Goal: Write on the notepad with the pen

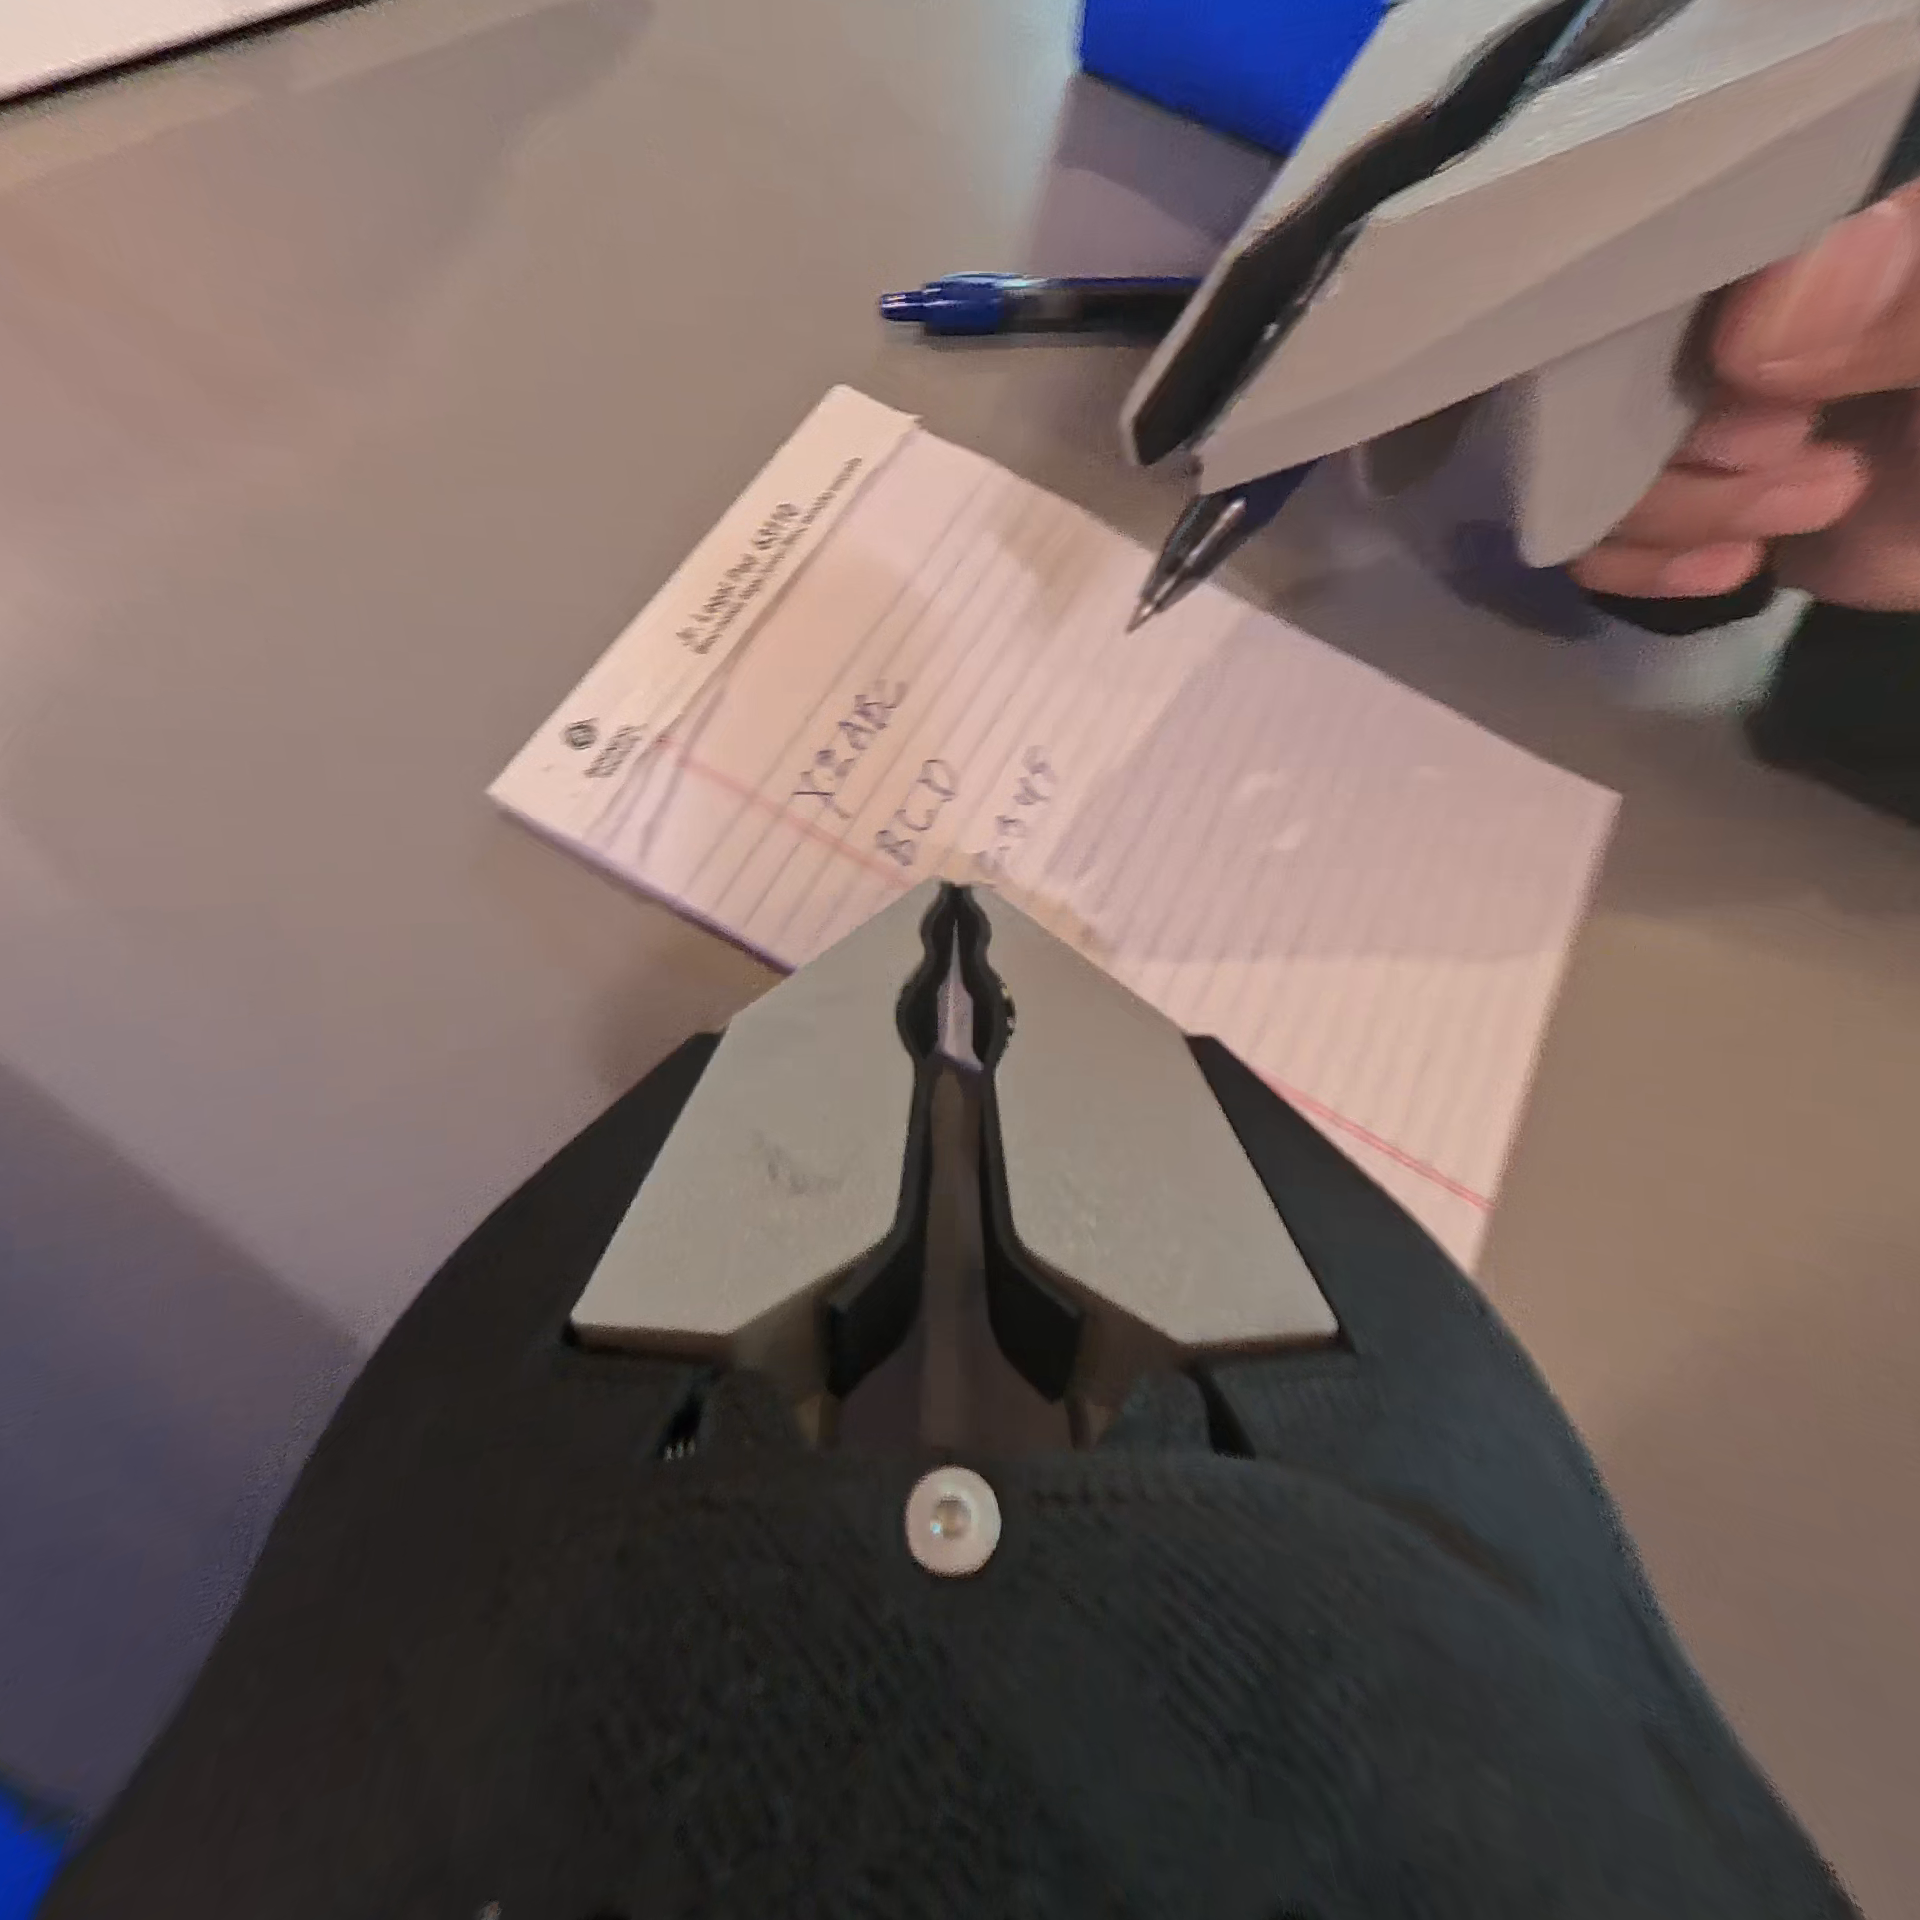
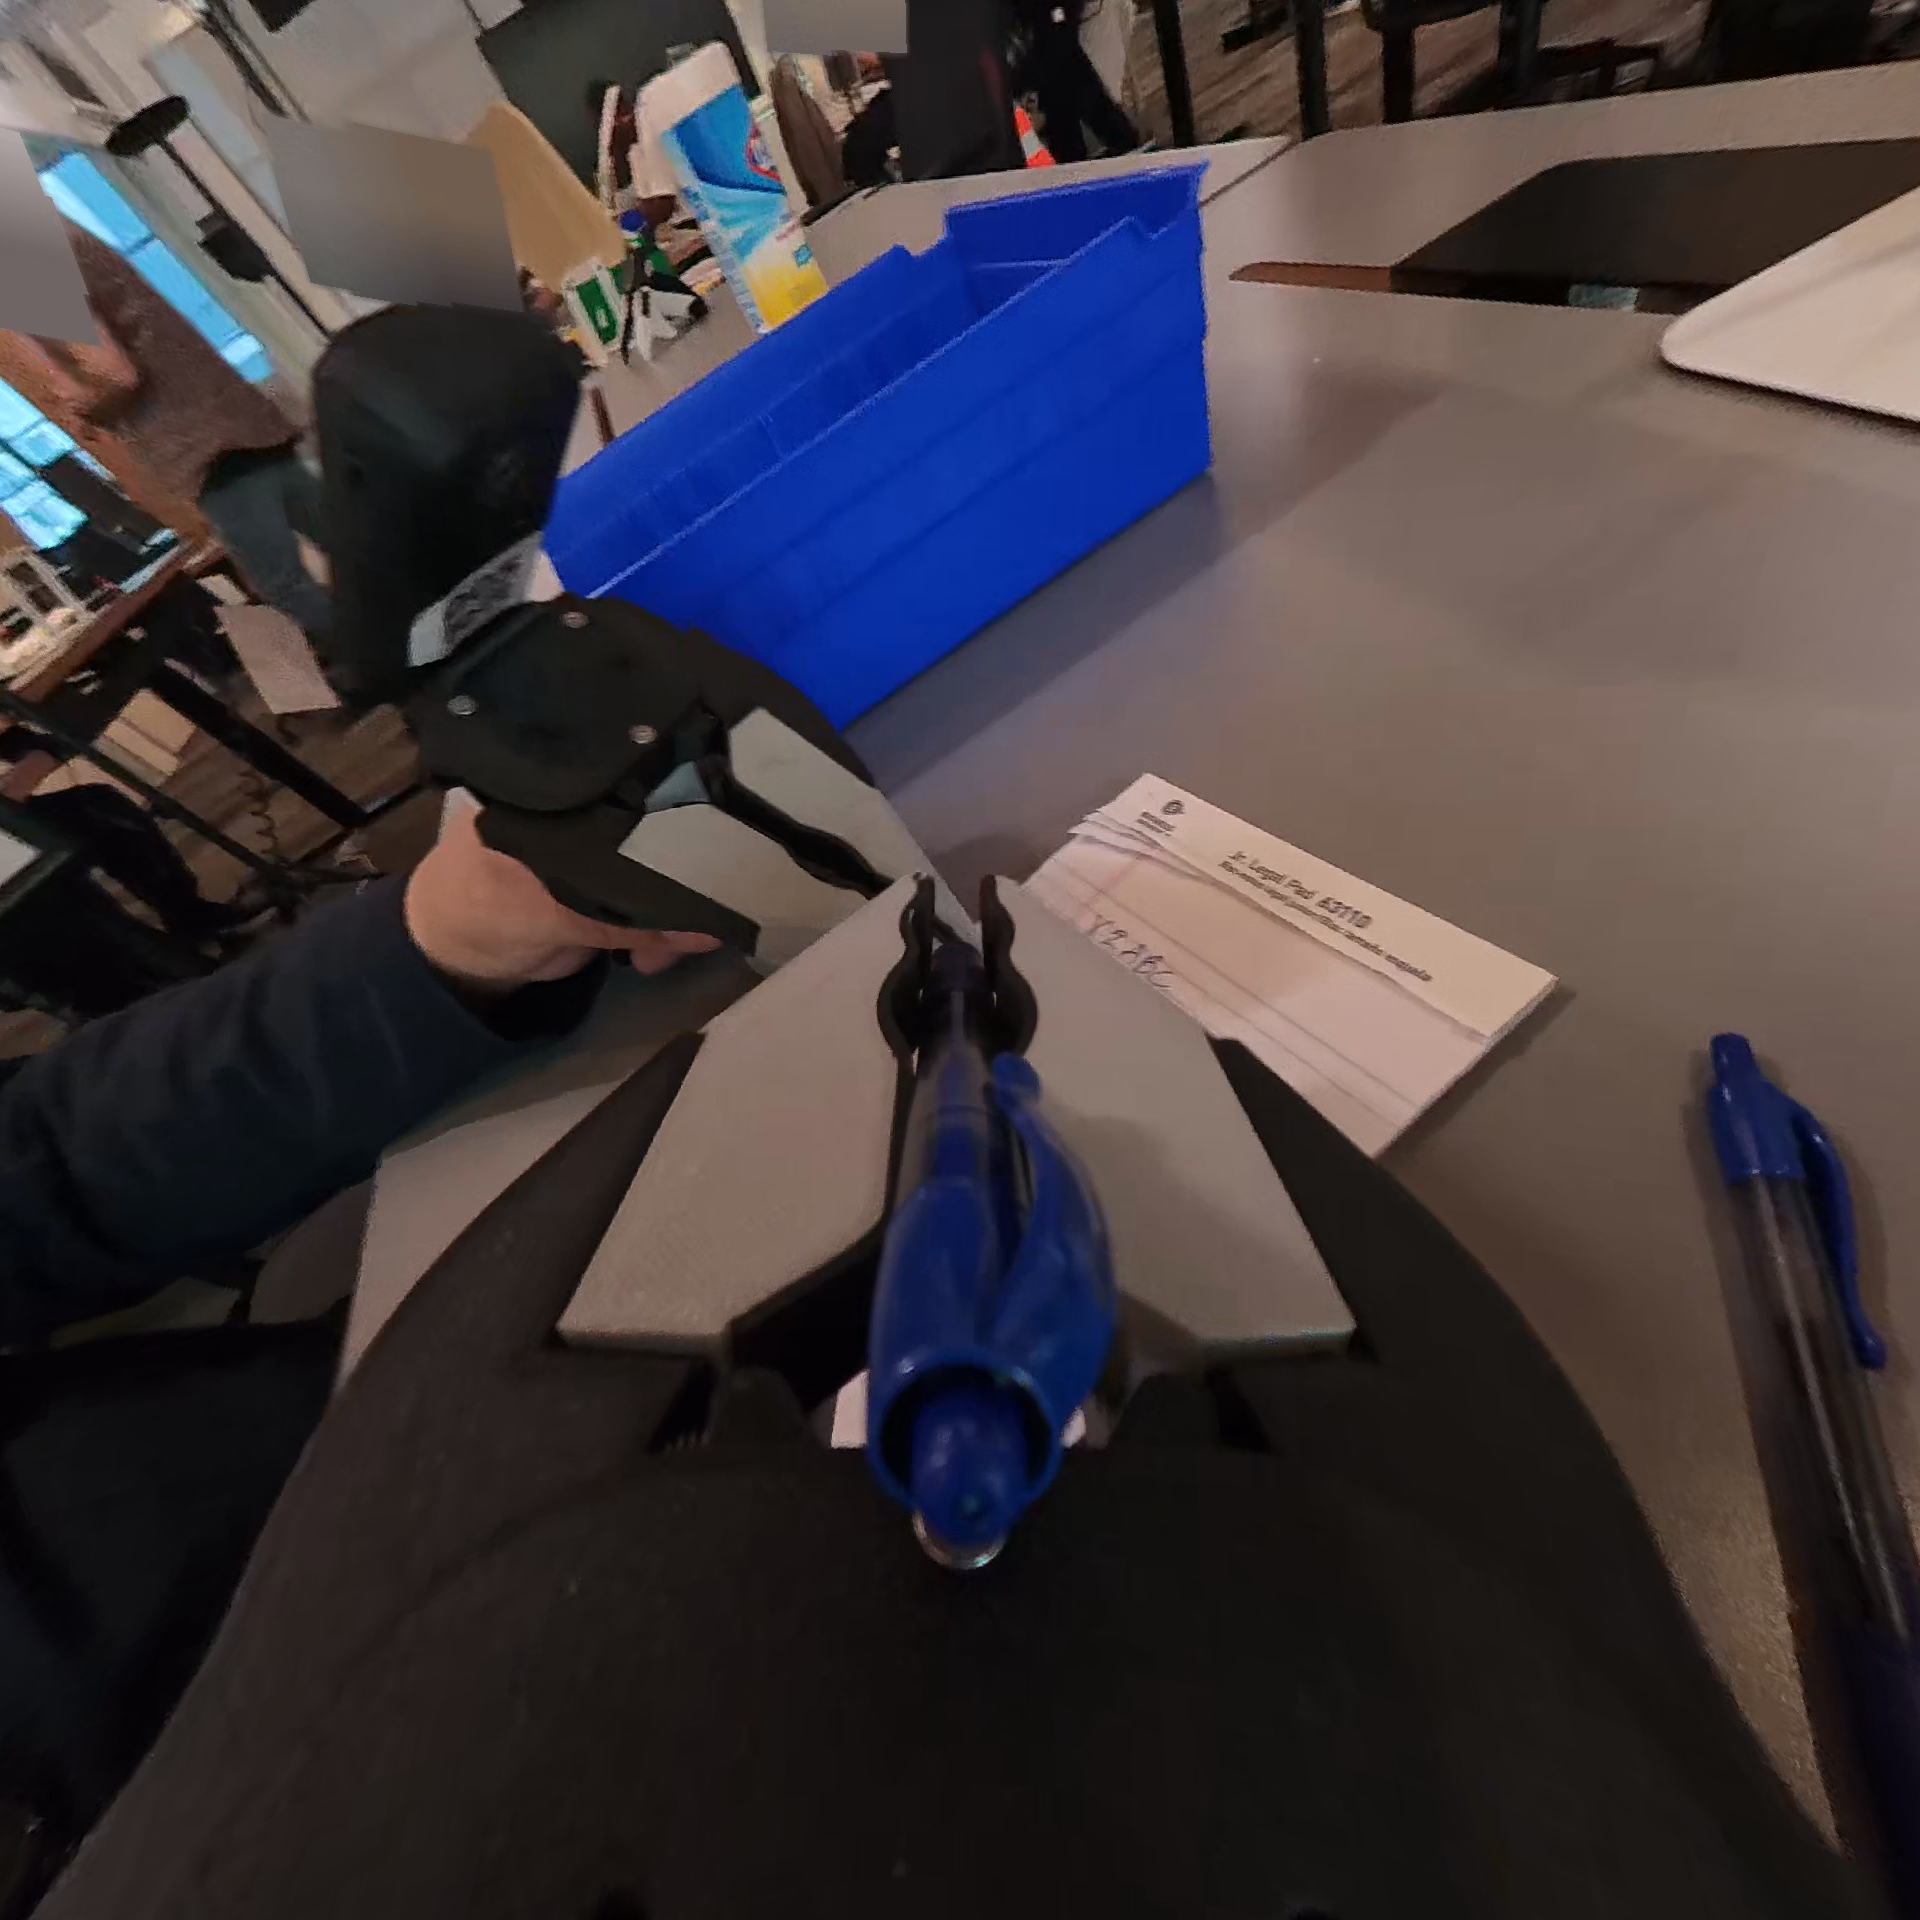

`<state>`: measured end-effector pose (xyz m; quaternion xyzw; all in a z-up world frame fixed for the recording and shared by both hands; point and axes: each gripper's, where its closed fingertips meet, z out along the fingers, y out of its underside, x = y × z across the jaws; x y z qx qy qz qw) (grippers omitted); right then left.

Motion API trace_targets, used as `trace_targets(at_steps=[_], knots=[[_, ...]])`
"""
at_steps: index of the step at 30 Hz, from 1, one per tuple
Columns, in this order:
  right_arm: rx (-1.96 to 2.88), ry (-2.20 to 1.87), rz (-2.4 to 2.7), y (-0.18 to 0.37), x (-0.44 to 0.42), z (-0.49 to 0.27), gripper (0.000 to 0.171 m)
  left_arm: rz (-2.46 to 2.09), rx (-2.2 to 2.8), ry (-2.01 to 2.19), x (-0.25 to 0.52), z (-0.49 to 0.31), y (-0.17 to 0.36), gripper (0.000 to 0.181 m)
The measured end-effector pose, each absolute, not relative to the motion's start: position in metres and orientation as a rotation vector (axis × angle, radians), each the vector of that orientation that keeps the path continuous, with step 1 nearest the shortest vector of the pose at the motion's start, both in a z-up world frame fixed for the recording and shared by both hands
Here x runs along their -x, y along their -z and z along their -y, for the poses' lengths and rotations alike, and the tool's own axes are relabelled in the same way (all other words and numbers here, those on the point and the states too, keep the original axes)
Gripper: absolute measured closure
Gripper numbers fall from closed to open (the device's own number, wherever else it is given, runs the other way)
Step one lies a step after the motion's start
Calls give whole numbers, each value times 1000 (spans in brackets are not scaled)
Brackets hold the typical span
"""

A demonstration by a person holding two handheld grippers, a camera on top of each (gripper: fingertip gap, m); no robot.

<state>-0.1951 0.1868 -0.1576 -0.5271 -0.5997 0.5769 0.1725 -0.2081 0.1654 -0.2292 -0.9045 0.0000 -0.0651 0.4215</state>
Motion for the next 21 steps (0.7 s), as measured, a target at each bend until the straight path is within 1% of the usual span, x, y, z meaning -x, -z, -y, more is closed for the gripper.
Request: trace_targets(at_steps=[1, 5, 13, 16, 18, 19, 21], knots=[[1485, -1678, 1709, 154, 193, -185, 166, -17, 2253, 222, 201, -166, 227, 181], [1431, -1889, 1774, 140, 180, -171, 166, -98, 2159, 381, 176, -170, 212, 170], [1374, -1945, 1872, 137, 170, -158, 167, -182, 1975, 581, 148, -169, 180, 157], [1378, -1932, 1932, 144, 170, -149, 166, -203, 1925, 600, 143, -168, 171, 161], [1378, -1954, 1949, 145, 169, -143, 165, -235, 1924, 579, 141, -166, 170, 172], [1381, -1959, 1933, 145, 171, -144, 166, -246, 1928, 554, 141, -166, 170, 175], [1387, -1968, 1876, 140, 175, -148, 163, -267, 1943, 484, 143, -167, 173, 175]])
